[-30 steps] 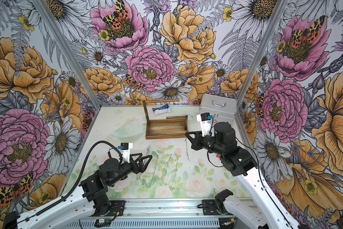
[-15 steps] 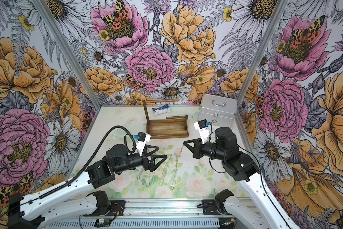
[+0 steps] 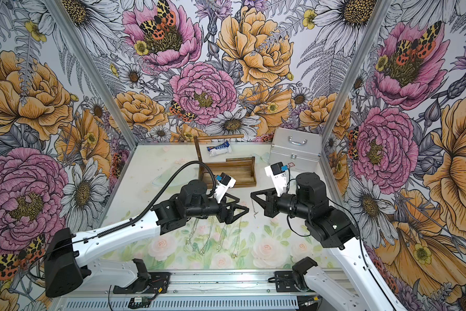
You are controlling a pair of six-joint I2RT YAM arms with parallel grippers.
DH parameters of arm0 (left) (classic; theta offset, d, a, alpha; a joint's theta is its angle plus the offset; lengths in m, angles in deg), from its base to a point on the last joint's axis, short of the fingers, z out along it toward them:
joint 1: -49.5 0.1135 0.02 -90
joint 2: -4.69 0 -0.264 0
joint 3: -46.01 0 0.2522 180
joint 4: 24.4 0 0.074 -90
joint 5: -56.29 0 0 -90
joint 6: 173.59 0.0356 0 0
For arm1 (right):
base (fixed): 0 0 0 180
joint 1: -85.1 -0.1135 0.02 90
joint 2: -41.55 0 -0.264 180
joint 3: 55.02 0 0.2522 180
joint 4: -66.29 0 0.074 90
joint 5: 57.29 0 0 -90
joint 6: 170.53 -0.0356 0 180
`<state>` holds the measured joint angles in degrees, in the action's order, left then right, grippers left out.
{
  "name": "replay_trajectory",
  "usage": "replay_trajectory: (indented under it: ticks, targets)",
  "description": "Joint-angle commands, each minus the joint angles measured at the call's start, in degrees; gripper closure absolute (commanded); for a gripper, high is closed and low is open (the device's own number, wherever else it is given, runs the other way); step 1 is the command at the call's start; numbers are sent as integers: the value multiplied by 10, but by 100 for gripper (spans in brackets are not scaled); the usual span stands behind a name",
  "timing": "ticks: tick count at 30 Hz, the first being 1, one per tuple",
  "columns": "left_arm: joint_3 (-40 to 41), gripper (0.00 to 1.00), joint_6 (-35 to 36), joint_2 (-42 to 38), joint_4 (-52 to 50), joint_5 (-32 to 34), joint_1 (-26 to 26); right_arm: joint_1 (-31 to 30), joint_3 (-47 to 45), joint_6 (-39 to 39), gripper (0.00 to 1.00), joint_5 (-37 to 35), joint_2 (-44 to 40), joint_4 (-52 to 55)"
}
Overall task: Take the necklace off the jewelry display stand
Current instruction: Place the necklace at the center of the board.
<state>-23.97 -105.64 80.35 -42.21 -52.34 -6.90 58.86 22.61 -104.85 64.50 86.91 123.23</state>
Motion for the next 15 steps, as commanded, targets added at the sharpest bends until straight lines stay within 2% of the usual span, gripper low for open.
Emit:
replay_trajectory:
  ticks: [1, 10, 13, 15]
  targets:
    - [-17, 23, 20, 14, 13, -23, -2, -2, 21, 16, 100, -1, -5, 11]
    - [-17, 39, 27, 66, 42, -46, -2, -2, 33, 27, 100, -2, 5, 11]
    - [-10, 41, 22, 79, 62, -54, -3, -2, 39, 28, 100, 0, 4, 17]
    - [-10, 51, 21, 89, 71, -63, -5, -1, 42, 30, 100, -1, 5, 21]
